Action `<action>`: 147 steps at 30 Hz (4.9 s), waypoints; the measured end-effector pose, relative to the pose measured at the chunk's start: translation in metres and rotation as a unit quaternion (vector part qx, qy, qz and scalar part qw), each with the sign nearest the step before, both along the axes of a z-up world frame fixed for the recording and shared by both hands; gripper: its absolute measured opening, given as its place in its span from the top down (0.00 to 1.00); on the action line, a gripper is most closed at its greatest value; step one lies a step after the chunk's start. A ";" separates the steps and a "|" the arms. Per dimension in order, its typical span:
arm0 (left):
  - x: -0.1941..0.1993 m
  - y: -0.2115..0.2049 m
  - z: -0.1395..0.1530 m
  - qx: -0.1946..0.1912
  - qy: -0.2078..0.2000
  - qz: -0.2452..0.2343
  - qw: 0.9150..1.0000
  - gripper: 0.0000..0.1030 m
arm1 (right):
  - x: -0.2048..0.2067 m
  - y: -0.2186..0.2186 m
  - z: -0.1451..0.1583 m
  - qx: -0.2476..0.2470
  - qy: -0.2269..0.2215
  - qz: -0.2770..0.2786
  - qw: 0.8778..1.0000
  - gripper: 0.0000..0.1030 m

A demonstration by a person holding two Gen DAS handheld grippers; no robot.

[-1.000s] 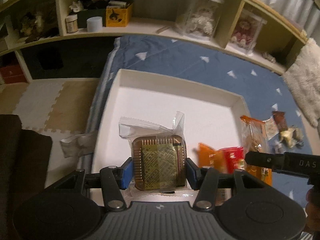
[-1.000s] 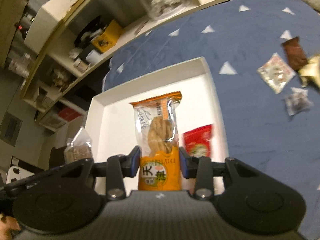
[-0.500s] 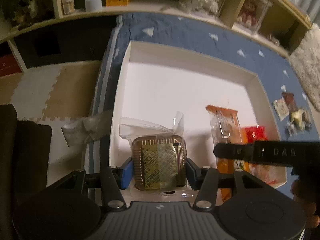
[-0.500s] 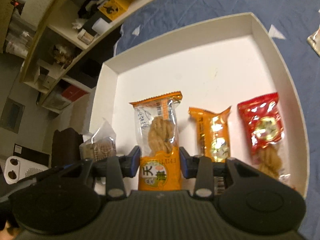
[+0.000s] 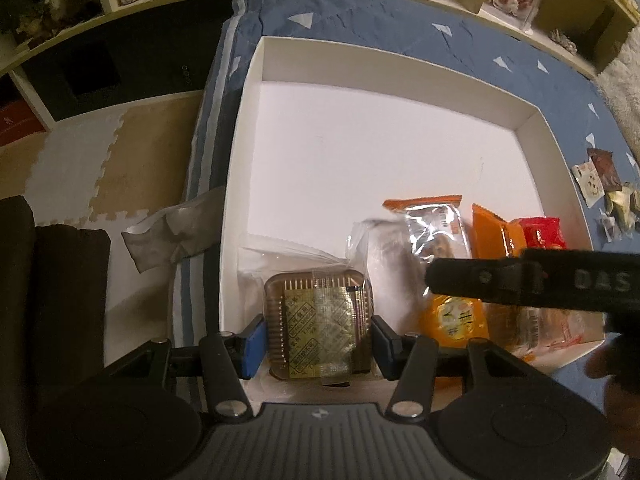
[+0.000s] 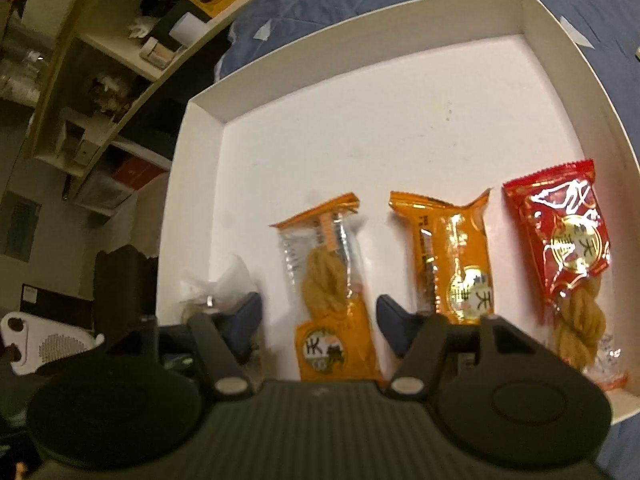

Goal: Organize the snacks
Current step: 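Carry both packets into the white tray and release them beside the pastries, then move both tools back over the remaining snacks on the quilt, then grasp the small clear packet with the left tool while the right tool grasps the green-wrapped bun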

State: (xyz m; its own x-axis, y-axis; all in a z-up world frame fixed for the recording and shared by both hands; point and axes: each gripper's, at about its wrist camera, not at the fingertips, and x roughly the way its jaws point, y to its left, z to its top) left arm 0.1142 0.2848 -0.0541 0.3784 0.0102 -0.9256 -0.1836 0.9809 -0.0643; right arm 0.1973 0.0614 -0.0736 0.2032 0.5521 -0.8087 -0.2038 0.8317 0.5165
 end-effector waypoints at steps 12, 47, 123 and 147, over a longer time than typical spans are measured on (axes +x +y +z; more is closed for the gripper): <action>-0.001 -0.008 0.009 0.012 0.003 0.012 1.000 0.32 | -0.006 -0.008 0.012 -0.017 -0.024 0.029 0.999 0.32; -0.052 -0.037 0.050 0.024 -0.017 0.054 0.998 0.00 | -0.038 -0.068 0.036 -0.060 -0.112 0.036 0.991 0.01; 0.164 -0.365 -0.056 -0.071 -0.098 -0.029 0.992 0.00 | 0.093 -0.414 0.002 -0.094 -0.212 -0.230 0.945 0.00; 0.152 -0.370 -0.070 -0.040 -0.137 -0.018 0.990 0.26 | 0.126 -0.384 -0.036 -0.049 -0.094 -0.216 0.971 0.59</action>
